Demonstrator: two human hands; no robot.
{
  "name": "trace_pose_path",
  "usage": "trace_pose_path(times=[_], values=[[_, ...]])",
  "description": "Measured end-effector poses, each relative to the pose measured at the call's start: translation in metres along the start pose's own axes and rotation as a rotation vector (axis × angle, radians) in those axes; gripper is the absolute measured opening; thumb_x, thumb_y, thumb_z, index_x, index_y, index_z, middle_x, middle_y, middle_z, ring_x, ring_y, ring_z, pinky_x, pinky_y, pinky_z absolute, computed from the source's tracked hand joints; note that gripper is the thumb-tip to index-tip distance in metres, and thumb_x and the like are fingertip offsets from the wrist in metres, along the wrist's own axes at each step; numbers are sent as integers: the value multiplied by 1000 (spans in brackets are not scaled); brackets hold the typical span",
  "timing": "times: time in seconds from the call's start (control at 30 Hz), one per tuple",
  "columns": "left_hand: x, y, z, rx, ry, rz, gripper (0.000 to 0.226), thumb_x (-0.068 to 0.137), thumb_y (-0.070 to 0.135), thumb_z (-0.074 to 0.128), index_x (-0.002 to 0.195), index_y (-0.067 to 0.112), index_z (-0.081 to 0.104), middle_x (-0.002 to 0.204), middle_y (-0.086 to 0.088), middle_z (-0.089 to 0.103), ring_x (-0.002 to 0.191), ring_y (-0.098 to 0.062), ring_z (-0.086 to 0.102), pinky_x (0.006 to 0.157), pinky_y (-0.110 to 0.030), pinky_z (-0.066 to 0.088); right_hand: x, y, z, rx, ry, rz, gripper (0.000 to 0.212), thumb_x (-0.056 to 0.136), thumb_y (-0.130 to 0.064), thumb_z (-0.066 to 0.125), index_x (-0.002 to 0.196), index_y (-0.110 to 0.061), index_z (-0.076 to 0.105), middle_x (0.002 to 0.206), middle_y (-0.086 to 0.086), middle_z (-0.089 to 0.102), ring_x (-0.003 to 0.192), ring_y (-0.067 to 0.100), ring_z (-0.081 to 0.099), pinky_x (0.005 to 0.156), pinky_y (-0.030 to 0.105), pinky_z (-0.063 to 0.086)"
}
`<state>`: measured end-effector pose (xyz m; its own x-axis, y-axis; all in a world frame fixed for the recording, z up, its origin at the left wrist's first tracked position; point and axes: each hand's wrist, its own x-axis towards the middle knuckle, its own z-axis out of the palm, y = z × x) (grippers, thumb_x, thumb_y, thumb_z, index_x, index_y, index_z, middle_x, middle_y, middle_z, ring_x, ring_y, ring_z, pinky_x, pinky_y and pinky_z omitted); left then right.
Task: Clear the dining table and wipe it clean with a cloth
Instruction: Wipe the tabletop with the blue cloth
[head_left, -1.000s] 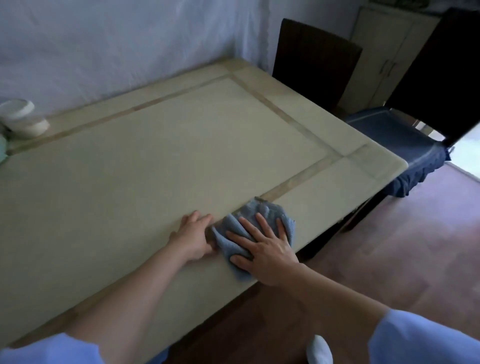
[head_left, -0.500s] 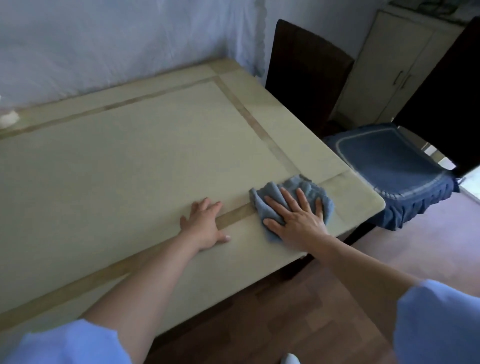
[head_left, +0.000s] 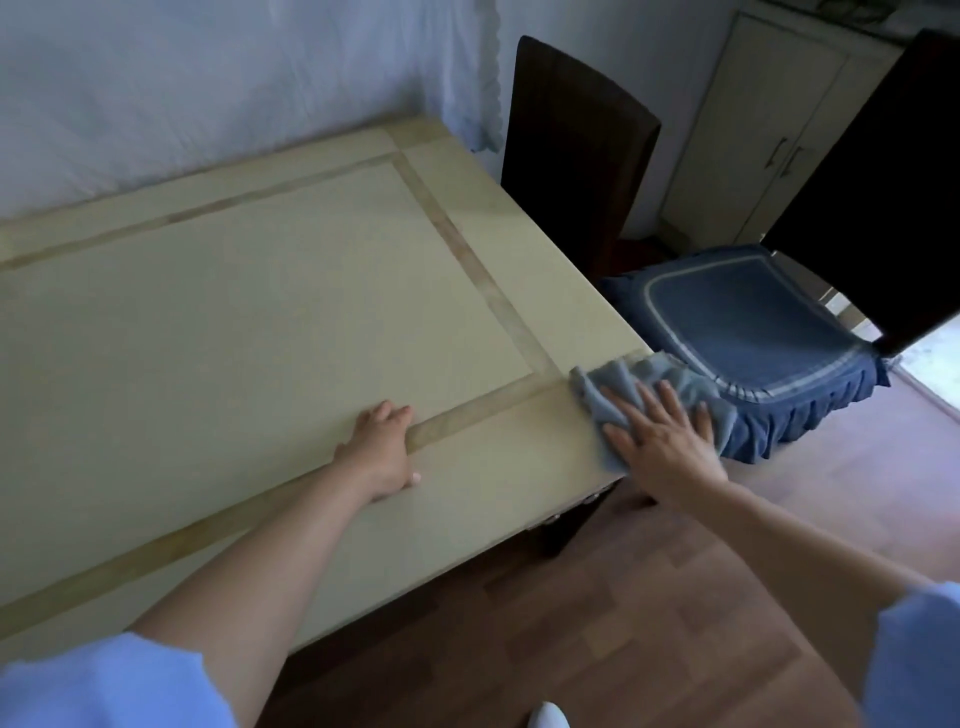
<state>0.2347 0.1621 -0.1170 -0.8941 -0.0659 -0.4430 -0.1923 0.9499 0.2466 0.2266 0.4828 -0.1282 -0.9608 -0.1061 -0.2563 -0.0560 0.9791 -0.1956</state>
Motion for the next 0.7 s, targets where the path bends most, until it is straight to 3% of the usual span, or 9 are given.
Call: trace_pose_path(times=[0.13,0.23,0.4,0.6,0.7], values=[[-21,17,13,18,19,116,75,84,23,65,146,15,24,157,-5,14,144,-26,16,116,-42,24,2,-30,2,115,92,153,51,99,-44,22,149,-42,13,161,-9,5,148,22,-2,117,52,-5],[-46,21,23,-14,1,141,69,87,21,58,147,20,23,159,-2,8,146,-23,11,118,-40,19,-28,-102,24,134,61,24,51,100,-43,23,149,-39,13,160,-9,1,148,23,-7,117,52,-9],[-88,-22,22,-59,5,94,65,88,16,56,146,17,26,158,-1,12,145,-19,17,118,-32,22,-78,-197,53,94,-72,-194,51,101,-43,18,150,-39,7,160,-10,-8,146,22,-18,115,52,-13],[-116,-65,14,-71,-23,44,66,87,16,57,146,20,27,159,0,10,146,-18,15,118,-31,19,-86,-206,58,72,-158,-208,52,99,-50,16,148,-45,1,159,-14,-10,145,22,-21,114,54,-16],[-121,-57,12,-115,35,33,55,89,17,54,142,18,37,154,-3,25,140,-22,31,114,-33,29,-83,-209,47,204,-201,-226,53,95,-53,26,147,-45,14,160,-12,3,147,22,-9,114,54,-11]])
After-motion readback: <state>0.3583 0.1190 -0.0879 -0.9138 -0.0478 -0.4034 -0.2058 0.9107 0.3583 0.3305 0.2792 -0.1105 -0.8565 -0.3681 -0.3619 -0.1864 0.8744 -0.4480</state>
